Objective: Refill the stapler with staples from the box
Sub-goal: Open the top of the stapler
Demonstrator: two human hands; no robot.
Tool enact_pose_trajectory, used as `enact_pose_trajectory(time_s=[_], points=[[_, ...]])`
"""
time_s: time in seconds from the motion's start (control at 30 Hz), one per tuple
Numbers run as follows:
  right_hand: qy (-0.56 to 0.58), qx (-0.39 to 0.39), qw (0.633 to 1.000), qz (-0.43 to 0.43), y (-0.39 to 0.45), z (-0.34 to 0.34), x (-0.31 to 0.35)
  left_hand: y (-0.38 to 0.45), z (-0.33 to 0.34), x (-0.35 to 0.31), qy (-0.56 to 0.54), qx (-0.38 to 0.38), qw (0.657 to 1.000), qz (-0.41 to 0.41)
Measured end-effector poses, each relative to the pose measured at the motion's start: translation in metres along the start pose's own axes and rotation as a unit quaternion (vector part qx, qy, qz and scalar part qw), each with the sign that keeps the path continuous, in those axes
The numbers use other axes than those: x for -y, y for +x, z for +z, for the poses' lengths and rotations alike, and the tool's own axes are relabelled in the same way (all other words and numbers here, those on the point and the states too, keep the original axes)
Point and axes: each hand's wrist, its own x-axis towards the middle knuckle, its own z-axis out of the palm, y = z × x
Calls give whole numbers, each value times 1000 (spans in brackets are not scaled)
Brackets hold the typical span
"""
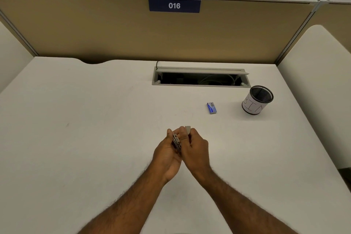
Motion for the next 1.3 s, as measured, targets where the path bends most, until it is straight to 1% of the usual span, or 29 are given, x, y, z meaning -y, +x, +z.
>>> enact_pose_trajectory(time_s=[0.07,0.17,0.23,0.33,0.43,0.5,0.57,0.63,0.67,0.77,0.83,0.9,1.03,1.13,1.3], points=[[-47,-24,997,-56,-4,3,-3,-1,1,1,-35,7,999,-22],[-100,-60,986,-118,-7,4,-5,-2,4,2,-43,27,998,-34],[-84,-79,984,-137,-8,2,-4,-2,5,2,-52,12,998,-40],[-45,-102,976,-188,-12,0,0,2,2,3,-81,-13,995,-56],[-3,-105,975,-198,-15,2,4,4,2,7,-71,-6,995,-70],[21,-100,973,-205,-15,3,5,5,6,8,-75,9,995,-70],[23,-84,960,-265,-17,2,1,9,9,5,-90,24,994,-52],[2,-60,934,-352,-23,1,-6,15,9,-6,-114,19,993,-31],[-11,-45,923,-382,-27,-1,-10,18,9,-12,-132,17,991,-22],[-49,4,906,-421,-35,-8,-19,22,6,-31,-146,25,989,0],[-52,35,904,-422,-39,-13,-23,22,4,-38,-129,31,991,-1],[-36,45,917,-395,-42,-17,-24,22,1,-42,-107,34,994,-5],[22,2,963,-268,-34,-19,-16,21,-2,-39,-69,32,997,-16],[-29,-15,974,-225,-15,-18,-5,18,-5,-31,-28,37,998,-35],[-128,29,972,-197,8,-12,4,10,-6,-22,3,38,998,-57]])
